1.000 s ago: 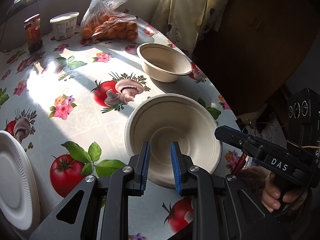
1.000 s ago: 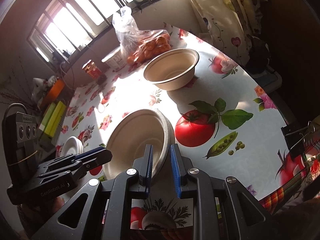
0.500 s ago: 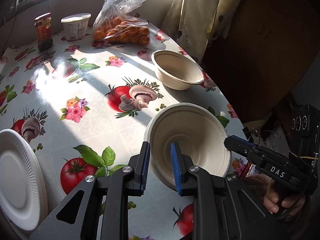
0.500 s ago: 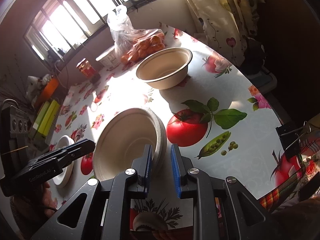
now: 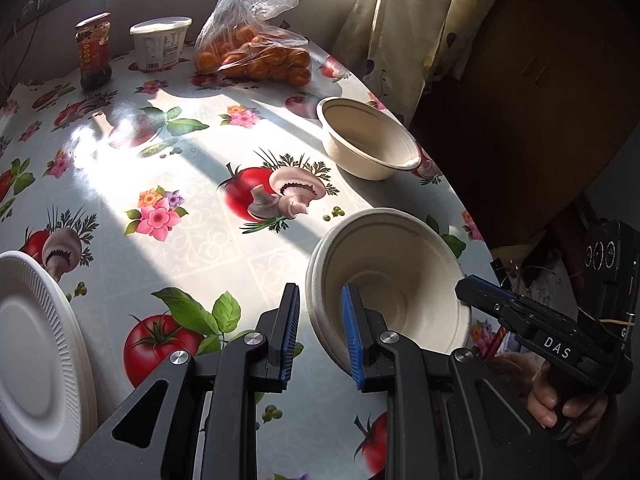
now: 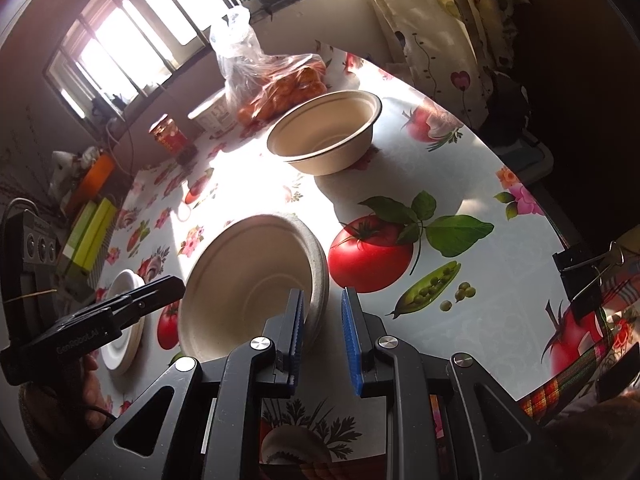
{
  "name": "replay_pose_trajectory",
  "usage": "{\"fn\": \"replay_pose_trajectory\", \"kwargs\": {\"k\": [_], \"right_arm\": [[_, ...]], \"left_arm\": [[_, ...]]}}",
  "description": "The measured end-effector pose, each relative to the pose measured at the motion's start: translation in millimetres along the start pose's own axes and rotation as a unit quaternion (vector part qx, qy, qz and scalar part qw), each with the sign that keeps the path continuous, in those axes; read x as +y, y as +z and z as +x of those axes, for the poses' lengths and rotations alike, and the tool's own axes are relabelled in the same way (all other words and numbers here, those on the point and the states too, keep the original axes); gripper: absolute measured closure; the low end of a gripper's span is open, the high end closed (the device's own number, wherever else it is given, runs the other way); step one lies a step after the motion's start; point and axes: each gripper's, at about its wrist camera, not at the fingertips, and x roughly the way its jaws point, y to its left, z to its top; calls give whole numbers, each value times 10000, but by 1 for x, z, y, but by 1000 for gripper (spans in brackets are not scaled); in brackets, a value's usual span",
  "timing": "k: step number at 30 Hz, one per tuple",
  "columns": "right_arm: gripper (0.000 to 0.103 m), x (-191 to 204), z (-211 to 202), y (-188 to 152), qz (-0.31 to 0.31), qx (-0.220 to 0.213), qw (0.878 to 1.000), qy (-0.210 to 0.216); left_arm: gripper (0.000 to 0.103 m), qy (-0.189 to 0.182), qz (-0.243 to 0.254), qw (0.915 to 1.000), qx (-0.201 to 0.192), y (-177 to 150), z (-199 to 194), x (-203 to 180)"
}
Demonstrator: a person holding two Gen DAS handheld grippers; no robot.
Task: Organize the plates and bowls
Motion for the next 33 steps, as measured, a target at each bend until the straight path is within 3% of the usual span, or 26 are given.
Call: {"fn": "replay_pose_trajectory", "kwargs": {"k": [12,15,23,33], "right_arm": [[59,2,-14,20,-40,-219,9997,138],[57,2,-22,30,-95,-326,9993,123],[51,-1,-42,67,-351,-816,9953,-391],[50,-24,-29,96,42,-855,9940,-675]], "left_arm": [[80,142,83,9997,-197,27,-16,5],[80,166,160,9994,-267,41,-21,5],[80,161,375,9986,-333,90,-19,9],[80,107,689,9975,-132,141,13,16]]}}
